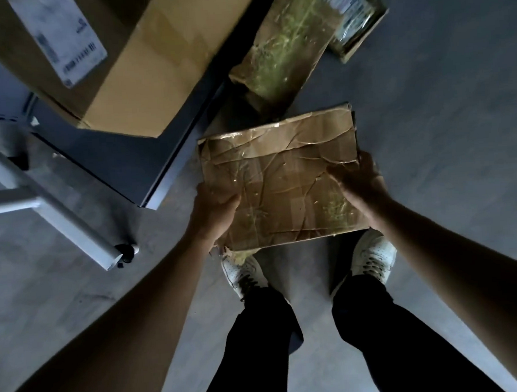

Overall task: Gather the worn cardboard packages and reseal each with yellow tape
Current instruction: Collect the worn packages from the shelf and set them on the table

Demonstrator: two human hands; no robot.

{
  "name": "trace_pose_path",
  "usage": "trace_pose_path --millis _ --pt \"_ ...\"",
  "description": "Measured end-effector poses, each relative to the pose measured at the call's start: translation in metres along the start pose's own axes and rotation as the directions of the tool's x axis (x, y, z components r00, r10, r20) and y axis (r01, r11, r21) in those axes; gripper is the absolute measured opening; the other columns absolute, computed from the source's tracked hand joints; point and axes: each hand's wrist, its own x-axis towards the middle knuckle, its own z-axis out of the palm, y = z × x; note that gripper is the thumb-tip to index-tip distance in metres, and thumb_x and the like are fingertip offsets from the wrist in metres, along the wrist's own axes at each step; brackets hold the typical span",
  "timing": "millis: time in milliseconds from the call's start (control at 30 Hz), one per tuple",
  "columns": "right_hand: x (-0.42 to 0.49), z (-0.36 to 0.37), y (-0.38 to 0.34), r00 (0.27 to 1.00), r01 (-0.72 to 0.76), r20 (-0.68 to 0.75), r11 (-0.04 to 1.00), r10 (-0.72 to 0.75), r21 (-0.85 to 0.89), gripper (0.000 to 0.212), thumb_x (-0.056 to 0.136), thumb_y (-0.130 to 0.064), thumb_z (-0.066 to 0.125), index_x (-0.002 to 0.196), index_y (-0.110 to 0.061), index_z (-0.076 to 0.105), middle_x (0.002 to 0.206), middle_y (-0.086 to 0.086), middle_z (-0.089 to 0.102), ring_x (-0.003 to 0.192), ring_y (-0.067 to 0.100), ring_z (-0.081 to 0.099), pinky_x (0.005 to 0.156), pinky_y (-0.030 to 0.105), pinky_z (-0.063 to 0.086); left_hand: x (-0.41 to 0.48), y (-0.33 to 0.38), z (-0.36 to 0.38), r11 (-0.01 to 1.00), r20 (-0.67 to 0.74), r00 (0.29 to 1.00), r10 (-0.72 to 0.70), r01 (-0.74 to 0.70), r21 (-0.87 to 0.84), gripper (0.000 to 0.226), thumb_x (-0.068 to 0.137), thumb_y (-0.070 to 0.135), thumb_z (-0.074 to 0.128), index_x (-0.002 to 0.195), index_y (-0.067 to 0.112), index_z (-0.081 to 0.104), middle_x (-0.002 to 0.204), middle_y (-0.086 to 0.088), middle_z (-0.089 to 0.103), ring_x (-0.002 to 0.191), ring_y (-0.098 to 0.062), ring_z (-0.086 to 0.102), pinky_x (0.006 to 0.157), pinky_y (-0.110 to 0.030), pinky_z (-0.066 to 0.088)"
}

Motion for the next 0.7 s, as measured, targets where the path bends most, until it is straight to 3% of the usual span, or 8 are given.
trace_pose_path --millis 133,233,333,400,467,567,700 --pt "-0.055 -0.047 -0.016 0.999 0.029 0.027 1.000 -0.029 0.002 0.085 0.060 -0.071 0.061 0.136 -0.037 0.043 0.126 0.003 0.055 0.108 0.027 0.061 0.091 0.048 0.055 -0.059 0.008 -0.032 1.000 -0.018 1.000 0.017 -0.017 -0.003 0.088 0.057 0.075 0.064 0.129 0.026 0.050 0.124 0.000 0.061 0.107 -0.022 0.062 0.088 -0.045 0.056" --pt "-0.104 -0.085 -0.038 0.997 0.049 0.056 0.999 -0.049 -0.012 0.078 0.066 -0.061 0.061 0.137 -0.034 0.045 0.127 0.006 0.057 0.105 0.026 0.062 0.087 0.043 0.056 -0.113 0.017 -0.053 1.000 -0.014 1.000 0.021 -0.021 -0.010 0.094 0.055 0.077 0.063 0.133 0.027 0.049 0.128 -0.003 0.059 0.111 -0.027 0.062 0.087 -0.041 0.055" --pt "-0.155 -0.123 -0.067 0.993 0.100 0.071 0.995 -0.098 -0.020 0.066 0.079 -0.051 0.062 0.139 -0.031 0.044 0.128 0.007 0.055 0.105 0.027 0.060 0.079 0.036 0.053 -0.192 0.047 -0.081 0.995 -0.045 0.997 0.065 -0.068 -0.078 0.070 0.077 0.059 0.070 0.135 0.025 0.049 0.130 0.004 0.058 0.116 -0.021 0.058 0.084 -0.033 0.047" --pt "-0.183 -0.145 -0.084 0.989 0.138 0.060 0.990 -0.138 -0.002 0.063 0.087 -0.042 0.064 0.144 -0.030 0.040 0.129 0.004 0.053 0.102 0.026 0.060 0.074 0.035 0.052 -0.234 0.063 -0.097 0.978 -0.073 0.989 0.129 -0.139 -0.156 0.038 0.086 0.043 0.071 0.119 0.028 0.058 0.120 0.007 0.062 0.112 -0.017 0.059 0.090 -0.035 0.050" --pt "-0.209 -0.167 -0.099 0.984 0.167 0.051 0.986 -0.168 0.023 0.071 0.091 -0.034 0.064 0.153 -0.025 0.029 0.129 0.002 0.050 0.102 0.026 0.059 0.081 0.038 0.054 -0.272 0.072 -0.114 0.949 -0.099 0.973 0.209 -0.226 -0.219 0.015 0.090 0.029 0.070 0.102 0.030 0.060 0.105 0.006 0.067 0.102 -0.016 0.064 0.086 -0.035 0.053" --pt "-0.250 -0.193 -0.121 0.975 0.211 0.056 0.976 -0.214 0.046 0.074 0.091 -0.035 0.065 0.154 -0.023 0.029 0.143 0.009 0.050 0.118 0.031 0.057 0.096 0.045 0.052 -0.320 0.076 -0.142 0.911 -0.125 0.949 0.290 -0.314 -0.267 0.024 0.092 0.025 0.068 0.114 0.018 0.063 0.108 0.002 0.069 0.100 -0.013 0.065 0.083 -0.030 0.053" --pt "-0.307 -0.211 -0.148 0.962 0.263 0.066 0.963 -0.266 0.059 0.066 0.091 -0.036 0.065 0.151 -0.026 0.038 0.146 0.007 0.050 0.123 0.029 0.056 0.098 0.042 0.051 -0.375 0.063 -0.184 0.874 -0.147 0.927 0.345 -0.374 -0.311 0.032 0.092 0.023 0.068 0.123 0.021 0.060 0.116 0.007 0.066 0.105 -0.005 0.059 0.080 -0.023 0.046"
